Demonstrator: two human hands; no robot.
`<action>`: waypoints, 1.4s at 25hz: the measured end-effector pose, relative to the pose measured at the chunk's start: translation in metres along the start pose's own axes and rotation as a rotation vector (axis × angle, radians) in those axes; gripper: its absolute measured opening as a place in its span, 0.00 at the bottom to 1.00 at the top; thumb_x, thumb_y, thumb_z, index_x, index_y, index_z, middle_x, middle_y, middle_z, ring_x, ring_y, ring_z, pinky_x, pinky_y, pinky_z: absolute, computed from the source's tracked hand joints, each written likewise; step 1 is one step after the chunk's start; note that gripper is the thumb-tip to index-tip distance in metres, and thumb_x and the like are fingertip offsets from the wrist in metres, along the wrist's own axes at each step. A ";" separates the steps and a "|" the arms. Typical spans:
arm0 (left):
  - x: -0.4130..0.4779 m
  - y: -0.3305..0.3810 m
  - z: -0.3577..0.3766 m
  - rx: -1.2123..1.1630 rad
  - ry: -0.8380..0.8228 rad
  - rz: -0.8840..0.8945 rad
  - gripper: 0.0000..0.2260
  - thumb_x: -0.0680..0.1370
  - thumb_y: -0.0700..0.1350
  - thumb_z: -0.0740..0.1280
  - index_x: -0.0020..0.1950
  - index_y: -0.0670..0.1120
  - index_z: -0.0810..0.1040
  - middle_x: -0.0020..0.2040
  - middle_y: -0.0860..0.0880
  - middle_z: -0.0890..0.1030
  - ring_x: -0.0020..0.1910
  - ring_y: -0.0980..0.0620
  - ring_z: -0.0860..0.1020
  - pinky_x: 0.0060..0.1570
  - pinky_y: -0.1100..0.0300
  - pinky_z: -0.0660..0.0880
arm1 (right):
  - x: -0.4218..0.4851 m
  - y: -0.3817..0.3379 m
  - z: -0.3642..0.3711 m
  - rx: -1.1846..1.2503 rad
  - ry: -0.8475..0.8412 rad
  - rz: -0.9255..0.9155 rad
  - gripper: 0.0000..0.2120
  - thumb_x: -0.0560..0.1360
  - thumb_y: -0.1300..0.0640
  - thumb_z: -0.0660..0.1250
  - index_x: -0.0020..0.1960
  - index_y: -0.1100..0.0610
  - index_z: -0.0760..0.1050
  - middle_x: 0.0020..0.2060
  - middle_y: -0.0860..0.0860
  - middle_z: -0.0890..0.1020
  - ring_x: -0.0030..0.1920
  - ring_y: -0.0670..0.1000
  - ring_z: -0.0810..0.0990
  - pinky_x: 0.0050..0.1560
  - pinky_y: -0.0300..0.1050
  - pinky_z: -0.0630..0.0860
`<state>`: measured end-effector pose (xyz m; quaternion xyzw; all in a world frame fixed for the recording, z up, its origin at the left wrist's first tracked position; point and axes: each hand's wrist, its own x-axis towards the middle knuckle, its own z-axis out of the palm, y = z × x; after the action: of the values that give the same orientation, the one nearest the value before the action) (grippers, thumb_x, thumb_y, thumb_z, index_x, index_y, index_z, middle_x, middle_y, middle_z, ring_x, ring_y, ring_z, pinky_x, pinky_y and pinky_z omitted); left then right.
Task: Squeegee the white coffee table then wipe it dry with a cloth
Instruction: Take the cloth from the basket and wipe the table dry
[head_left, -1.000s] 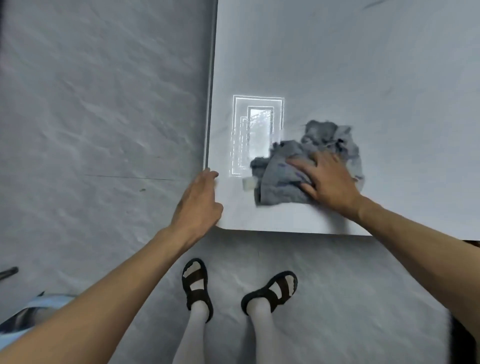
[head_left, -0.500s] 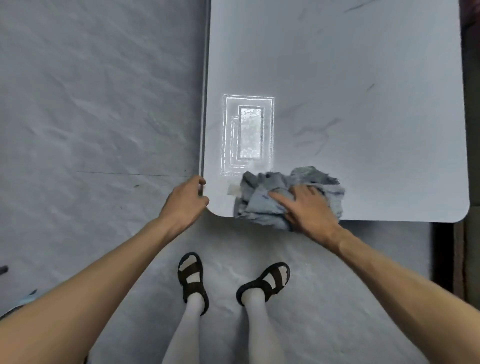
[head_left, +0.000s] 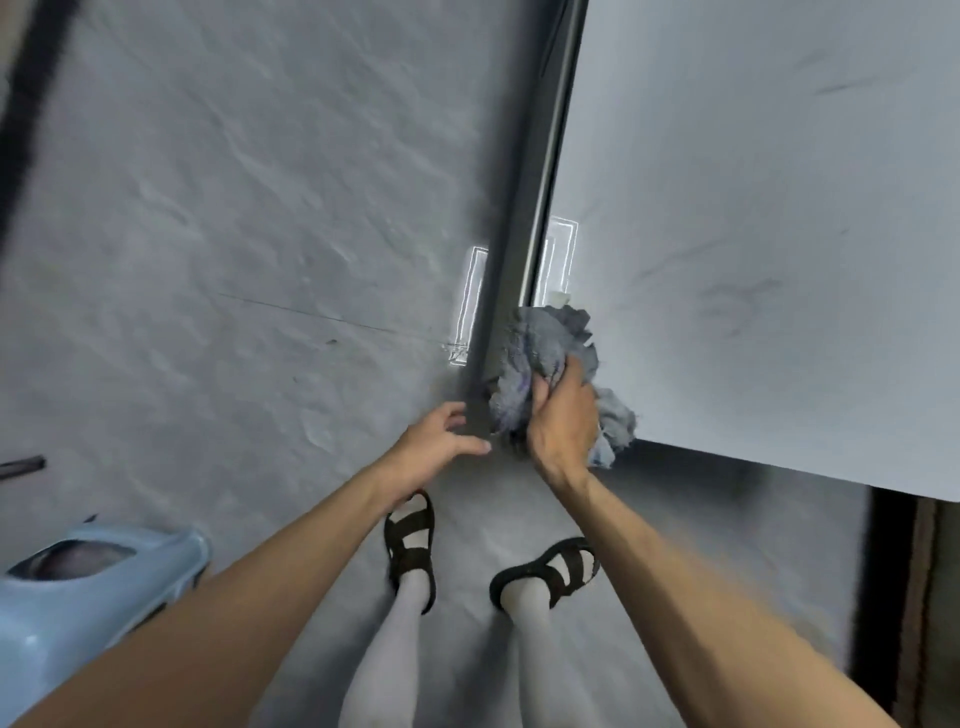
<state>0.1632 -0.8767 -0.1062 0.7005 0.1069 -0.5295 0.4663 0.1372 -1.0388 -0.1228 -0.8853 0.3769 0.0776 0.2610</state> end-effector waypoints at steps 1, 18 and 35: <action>-0.003 -0.001 -0.006 -0.081 -0.001 0.011 0.32 0.72 0.42 0.74 0.74 0.45 0.65 0.69 0.48 0.73 0.68 0.50 0.72 0.65 0.61 0.66 | -0.007 -0.019 0.008 0.146 -0.097 -0.006 0.16 0.80 0.50 0.59 0.64 0.56 0.68 0.52 0.57 0.79 0.51 0.59 0.79 0.49 0.52 0.75; -0.289 -0.088 -0.154 1.042 0.399 0.338 0.14 0.68 0.58 0.72 0.37 0.54 0.68 0.33 0.56 0.72 0.38 0.50 0.74 0.32 0.58 0.60 | -0.250 -0.116 0.000 -0.035 -0.743 -0.368 0.27 0.72 0.45 0.70 0.69 0.47 0.68 0.58 0.54 0.78 0.53 0.53 0.78 0.52 0.47 0.75; -0.464 -0.492 -0.318 0.129 1.013 -0.039 0.14 0.64 0.47 0.80 0.45 0.48 0.80 0.34 0.55 0.79 0.31 0.59 0.75 0.31 0.70 0.65 | -0.509 -0.317 0.232 -0.391 -0.587 -1.628 0.13 0.70 0.55 0.68 0.53 0.54 0.70 0.43 0.51 0.79 0.41 0.60 0.79 0.35 0.46 0.66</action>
<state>-0.1426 -0.2066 0.0204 0.8944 0.2997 -0.1378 0.3019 0.0174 -0.4154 -0.0224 -0.8522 -0.4717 0.1547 0.1655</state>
